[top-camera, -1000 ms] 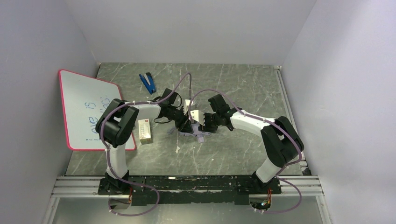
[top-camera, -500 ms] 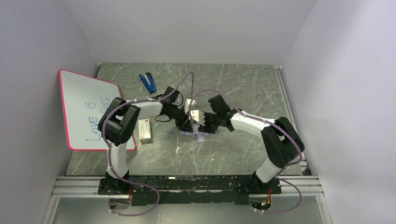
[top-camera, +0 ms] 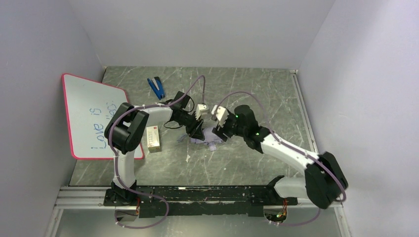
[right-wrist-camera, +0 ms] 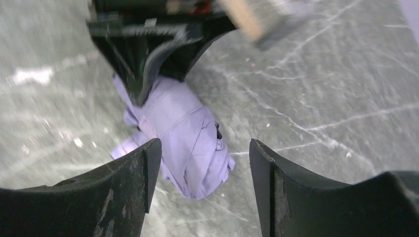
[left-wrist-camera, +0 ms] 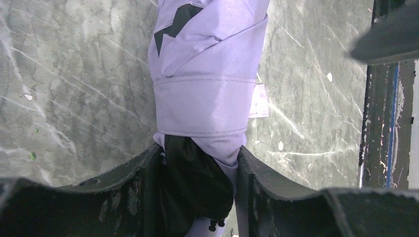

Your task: Put away the umbrella

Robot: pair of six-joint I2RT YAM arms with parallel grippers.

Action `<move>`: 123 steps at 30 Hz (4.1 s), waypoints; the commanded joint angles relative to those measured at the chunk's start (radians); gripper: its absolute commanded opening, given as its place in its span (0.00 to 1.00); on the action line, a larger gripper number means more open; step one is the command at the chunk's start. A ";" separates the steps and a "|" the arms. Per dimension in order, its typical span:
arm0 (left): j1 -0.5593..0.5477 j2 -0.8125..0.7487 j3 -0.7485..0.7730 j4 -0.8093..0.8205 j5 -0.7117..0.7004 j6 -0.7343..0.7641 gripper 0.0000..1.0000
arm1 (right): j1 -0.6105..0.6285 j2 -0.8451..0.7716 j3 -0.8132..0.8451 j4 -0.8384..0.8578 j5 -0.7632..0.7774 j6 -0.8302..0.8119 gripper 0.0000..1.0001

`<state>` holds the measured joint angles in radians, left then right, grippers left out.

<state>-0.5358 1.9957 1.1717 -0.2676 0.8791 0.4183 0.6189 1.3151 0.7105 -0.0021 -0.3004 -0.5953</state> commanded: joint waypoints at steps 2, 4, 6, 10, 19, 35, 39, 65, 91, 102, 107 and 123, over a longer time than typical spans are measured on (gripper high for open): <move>-0.016 0.039 -0.035 -0.073 -0.152 -0.031 0.05 | 0.009 -0.212 -0.132 0.245 0.216 0.643 0.65; -0.019 0.041 -0.031 -0.075 -0.157 -0.034 0.05 | 0.007 -0.281 -0.153 0.196 0.263 0.882 0.60; -0.020 0.044 -0.023 -0.081 -0.167 -0.035 0.05 | 0.009 -0.335 -0.149 0.109 0.275 1.002 0.59; -0.029 0.053 -0.015 -0.090 -0.201 -0.035 0.05 | 0.020 -0.430 -0.231 0.078 0.336 1.302 0.57; -0.042 0.036 -0.025 -0.085 -0.256 -0.037 0.05 | 0.300 -0.514 -0.383 -0.030 0.734 1.888 0.52; -0.057 0.031 -0.030 -0.093 -0.318 -0.028 0.05 | 0.436 -0.050 -0.265 -0.080 0.835 2.310 0.43; -0.059 0.030 -0.032 -0.092 -0.332 -0.028 0.05 | 0.434 0.016 -0.250 -0.066 0.849 2.344 0.42; -0.064 0.034 -0.032 -0.097 -0.345 -0.024 0.05 | 0.353 0.139 -0.388 0.403 0.857 2.163 0.39; -0.068 0.043 -0.035 -0.094 -0.347 -0.025 0.05 | 0.253 0.263 -0.447 0.799 0.725 1.518 0.42; -0.069 0.043 -0.035 -0.096 -0.351 -0.024 0.05 | 0.243 0.248 -0.431 0.767 0.750 1.394 0.42; -0.070 0.046 -0.034 -0.099 -0.350 -0.023 0.05 | 0.243 0.259 -0.422 0.794 0.736 1.320 0.42; -0.071 0.042 -0.037 -0.101 -0.354 -0.023 0.05 | 0.244 0.233 -0.420 0.662 0.540 1.478 0.42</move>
<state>-0.5922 1.9644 1.1801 -0.2951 0.7284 0.3775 0.8631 1.5551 0.2901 0.7937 0.2871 0.7818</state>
